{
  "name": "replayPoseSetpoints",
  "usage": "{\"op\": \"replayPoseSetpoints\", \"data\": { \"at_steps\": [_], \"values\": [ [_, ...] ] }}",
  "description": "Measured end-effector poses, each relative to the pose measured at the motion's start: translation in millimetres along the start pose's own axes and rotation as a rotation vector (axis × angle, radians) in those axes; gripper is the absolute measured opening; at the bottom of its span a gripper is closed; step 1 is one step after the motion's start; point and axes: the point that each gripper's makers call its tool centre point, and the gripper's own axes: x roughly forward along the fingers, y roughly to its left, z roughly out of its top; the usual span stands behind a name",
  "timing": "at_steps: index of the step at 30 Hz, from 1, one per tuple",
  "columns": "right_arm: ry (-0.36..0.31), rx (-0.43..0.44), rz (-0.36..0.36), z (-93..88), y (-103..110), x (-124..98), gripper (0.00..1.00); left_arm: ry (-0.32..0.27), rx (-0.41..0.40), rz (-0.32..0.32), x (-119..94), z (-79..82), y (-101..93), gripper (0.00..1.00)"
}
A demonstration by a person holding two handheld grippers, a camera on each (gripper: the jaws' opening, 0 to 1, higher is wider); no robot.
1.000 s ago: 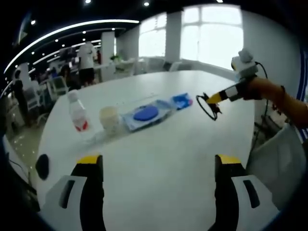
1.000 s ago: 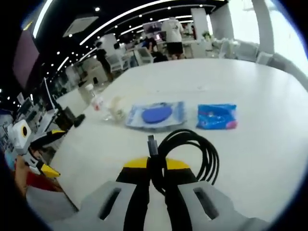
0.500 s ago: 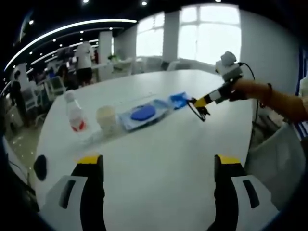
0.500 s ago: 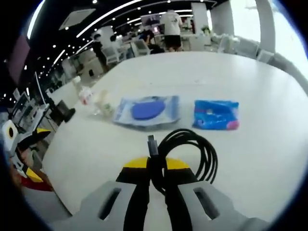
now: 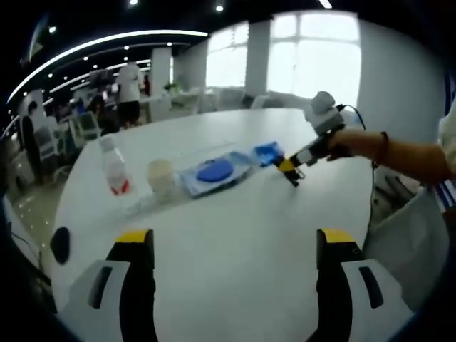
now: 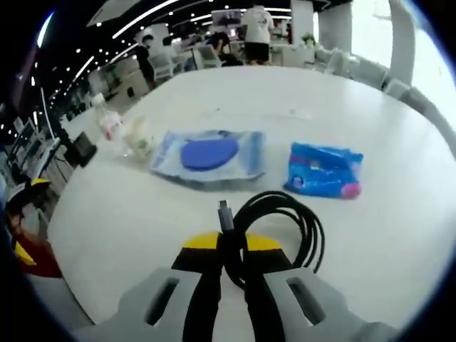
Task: Arrange the tabletop items into an orderly group along one side of the table until the central work area is clear of visible clutter.
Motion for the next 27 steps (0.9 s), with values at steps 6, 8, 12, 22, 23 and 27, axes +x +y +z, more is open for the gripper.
{"op": "replayPoseSetpoints", "data": {
  "at_steps": [6,8,12,22,23,27],
  "values": [
    [0.03,-0.019,0.009,-5.0,3.5,13.7,0.1,0.007,-0.002,0.005,-0.4,-1.8,1.4,0.92],
    [0.039,-0.018,0.008,-6.3,4.0,17.1,0.1,0.01,-0.005,0.008,-0.6,-2.5,2.4,0.91],
    [0.059,-0.038,0.002,-9.1,4.7,22.8,0.11,-0.006,-0.009,0.016,-2.4,0.9,4.9,0.92],
    [0.075,-0.048,-0.005,-12.5,1.1,30.6,0.11,0.0,-0.008,0.007,-1.7,0.8,2.8,0.91],
    [0.078,-0.051,-0.005,-13.2,1.1,31.4,0.11,0.0,-0.008,0.007,-1.7,0.9,2.6,0.91],
    [0.092,-0.065,-0.002,-16.8,2.8,34.8,0.11,-0.008,-0.011,0.006,-2.4,2.8,2.9,0.91]
  ]
}}
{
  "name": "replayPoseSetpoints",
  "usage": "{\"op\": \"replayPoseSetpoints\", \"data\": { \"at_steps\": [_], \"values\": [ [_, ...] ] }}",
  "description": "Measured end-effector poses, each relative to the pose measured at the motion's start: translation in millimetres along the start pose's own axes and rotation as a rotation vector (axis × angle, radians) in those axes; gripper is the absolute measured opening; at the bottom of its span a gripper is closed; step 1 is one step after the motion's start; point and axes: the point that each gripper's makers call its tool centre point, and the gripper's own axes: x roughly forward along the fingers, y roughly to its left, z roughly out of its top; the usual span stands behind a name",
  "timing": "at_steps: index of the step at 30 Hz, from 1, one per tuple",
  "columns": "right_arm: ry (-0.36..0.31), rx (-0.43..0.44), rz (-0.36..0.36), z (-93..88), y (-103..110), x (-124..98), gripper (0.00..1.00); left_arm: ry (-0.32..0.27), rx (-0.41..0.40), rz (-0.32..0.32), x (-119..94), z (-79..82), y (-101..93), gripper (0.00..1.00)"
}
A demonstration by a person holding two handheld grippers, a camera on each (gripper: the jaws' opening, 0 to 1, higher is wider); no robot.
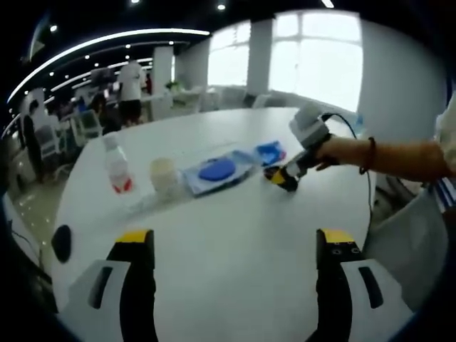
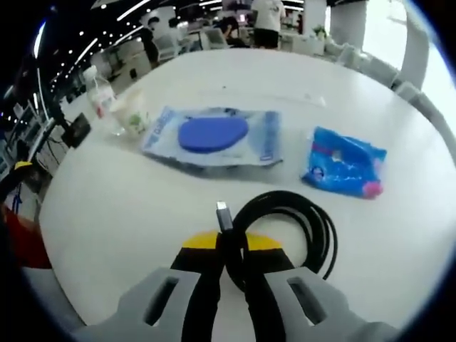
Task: Arrange the tabletop items into an orderly group along one side of the table until the central work area is clear of visible clutter.
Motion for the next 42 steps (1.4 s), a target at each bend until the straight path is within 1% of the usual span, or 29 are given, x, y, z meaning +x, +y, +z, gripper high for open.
{"op": "replayPoseSetpoints", "data": {
  "at_steps": [7,11,16,18,21,22,25,29,32,34,35,36,38,40,42],
  "values": [
    [0.011,0.015,0.003,-3.2,0.6,3.5,0.11,-0.002,-0.002,0.002,-0.5,0.5,0.6,0.91],
    [-0.001,0.035,0.01,-3.5,0.7,6.6,0.12,-0.001,-0.004,0.006,-0.7,0.2,1.7,0.91],
    [0.007,0.01,0.018,-8.9,3.0,10.9,0.13,0.003,-0.005,0.007,-0.4,-0.6,1.9,0.91],
    [0.005,0.04,0.018,-9.0,3.5,11.0,0.13,0.008,-0.006,0.006,-0.2,-1.8,1.8,0.91],
    [0.01,0.041,0.02,-8.9,4.2,10.8,0.14,0.01,-0.004,0.009,0.1,-2.3,2.2,0.91],
    [0.01,0.033,0.025,-8.6,4.7,10.9,0.15,0.01,-0.005,0.008,0.4,-2.4,2.0,0.91],
    [0.005,0.044,0.03,-7.7,5.5,10.5,0.18,0.017,-0.004,0.005,0.9,-3.7,1.1,0.91],
    [0.004,0.068,0.016,-8.6,3.4,9.8,0.27,0.014,-0.005,0.007,0.1,-3.1,1.6,0.91],
    [-0.007,0.081,0.023,-6.1,5.8,8.0,0.29,0.011,-0.007,0.01,-0.6,-2.7,2.7,0.91],
    [-0.032,0.094,0.013,-0.6,5.6,5.6,0.3,0.012,-0.006,0.01,-0.8,-2.7,2.8,0.91],
    [-0.049,0.059,-0.01,3.4,2.6,3.6,0.31,0.012,-0.006,0.009,-0.6,-2.7,2.3,0.91],
    [-0.055,0.043,-0.02,5.1,2.2,2.0,0.33,0.012,-0.005,0.008,-0.6,-2.6,2.0,0.91],
    [-0.076,0.05,-0.008,9.0,5.5,-1.3,0.37,0.012,-0.002,0.008,-0.5,-2.5,1.6,0.92],
    [-0.086,0.074,0.006,11.0,7.8,-4.1,0.41,0.014,-0.002,0.006,-0.2,-3.0,0.9,0.92],
    [-0.103,0.082,0.008,13.4,8.9,-7.0,0.44,0.018,-0.002,0.004,0.3,-3.9,0.5,0.92]
  ]
}}
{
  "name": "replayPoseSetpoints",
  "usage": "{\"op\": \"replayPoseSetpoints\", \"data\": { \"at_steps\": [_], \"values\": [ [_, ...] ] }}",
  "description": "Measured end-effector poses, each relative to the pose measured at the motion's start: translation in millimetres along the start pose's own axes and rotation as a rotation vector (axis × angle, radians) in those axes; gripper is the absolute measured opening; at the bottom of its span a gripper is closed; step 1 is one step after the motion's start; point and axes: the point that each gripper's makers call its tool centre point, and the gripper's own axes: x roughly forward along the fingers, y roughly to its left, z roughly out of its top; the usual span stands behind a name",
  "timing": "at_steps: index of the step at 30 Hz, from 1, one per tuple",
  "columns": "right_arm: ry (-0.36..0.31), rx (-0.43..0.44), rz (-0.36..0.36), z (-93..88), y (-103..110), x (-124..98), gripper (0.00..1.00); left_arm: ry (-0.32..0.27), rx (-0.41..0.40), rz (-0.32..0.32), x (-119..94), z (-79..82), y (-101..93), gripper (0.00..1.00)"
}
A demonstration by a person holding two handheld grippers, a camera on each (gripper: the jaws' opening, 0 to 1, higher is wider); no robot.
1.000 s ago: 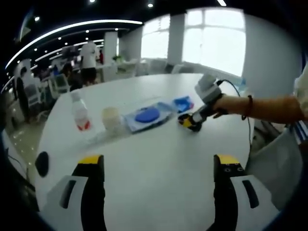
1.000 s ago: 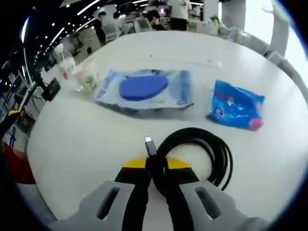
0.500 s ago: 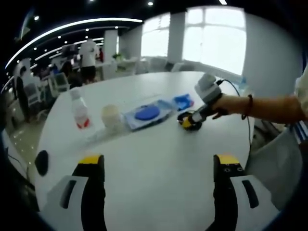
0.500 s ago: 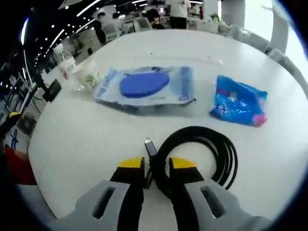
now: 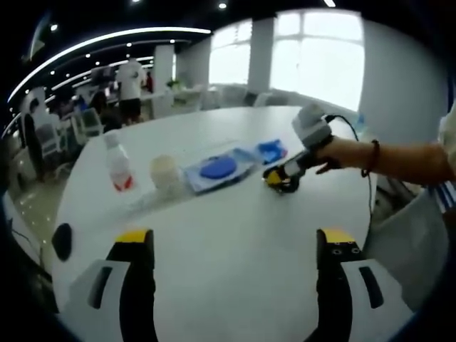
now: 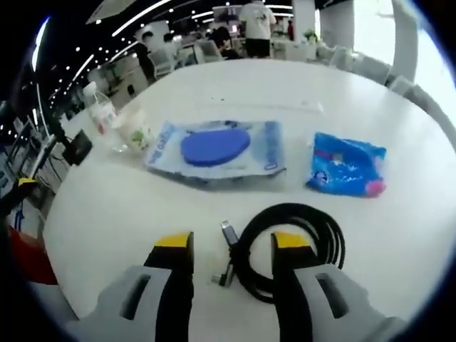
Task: Arrange the tabletop items into an orderly group along one side of the table until the central work area is clear of visible clutter.
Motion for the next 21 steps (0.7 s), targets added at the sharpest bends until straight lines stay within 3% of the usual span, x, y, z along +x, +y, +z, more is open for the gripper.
{"op": "replayPoseSetpoints", "data": {
  "at_steps": [21],
  "values": [
    [-0.122,-0.001,0.057,13.6,19.4,-27.3,0.92,0.008,-0.003,-0.013,0.6,-1.9,-2.8,0.93]
  ]
}}
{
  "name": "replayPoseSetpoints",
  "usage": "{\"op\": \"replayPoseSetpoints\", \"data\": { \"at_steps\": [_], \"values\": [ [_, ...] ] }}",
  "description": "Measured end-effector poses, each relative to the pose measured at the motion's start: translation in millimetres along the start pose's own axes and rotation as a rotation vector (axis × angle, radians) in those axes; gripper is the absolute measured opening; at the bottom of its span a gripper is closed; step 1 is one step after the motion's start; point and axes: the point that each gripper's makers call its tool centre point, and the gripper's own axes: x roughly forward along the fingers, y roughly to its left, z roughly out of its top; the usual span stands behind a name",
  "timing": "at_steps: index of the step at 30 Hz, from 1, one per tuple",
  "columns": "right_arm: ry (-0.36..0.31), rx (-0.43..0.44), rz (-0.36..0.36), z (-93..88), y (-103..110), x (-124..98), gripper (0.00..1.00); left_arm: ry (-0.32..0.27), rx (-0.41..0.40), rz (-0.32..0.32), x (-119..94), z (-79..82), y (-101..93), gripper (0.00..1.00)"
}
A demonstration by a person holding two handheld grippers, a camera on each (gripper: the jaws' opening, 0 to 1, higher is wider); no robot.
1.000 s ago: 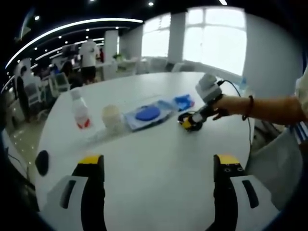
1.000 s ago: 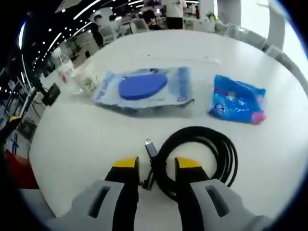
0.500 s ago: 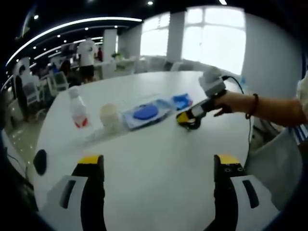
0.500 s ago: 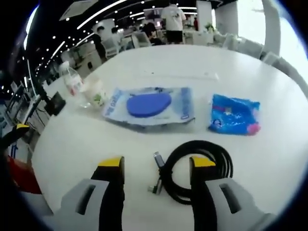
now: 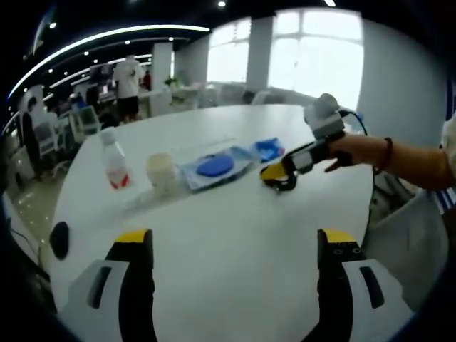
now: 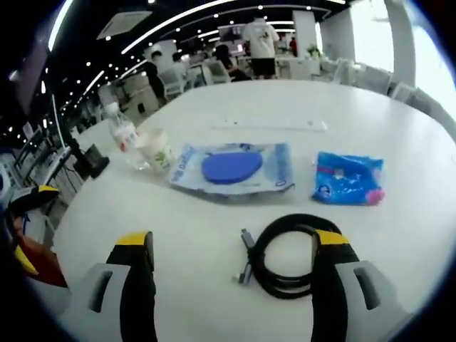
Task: Arrange the tabletop items into an orderly group along one side of the table until the central work area is clear of visible clutter.
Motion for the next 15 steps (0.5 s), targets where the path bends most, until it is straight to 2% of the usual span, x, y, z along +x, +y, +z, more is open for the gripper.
{"op": "replayPoseSetpoints", "data": {
  "at_steps": [4,15],
  "values": [
    [-0.026,0.0,-0.005,4.2,0.9,-6.7,1.0,0.005,0.001,-0.003,0.6,-1.0,-0.8,0.93],
    [-0.059,0.002,-0.017,7.9,-2.2,-26.0,1.0,0.006,0.002,-0.003,1.5,-1.1,-1.2,0.94]
  ]
}}
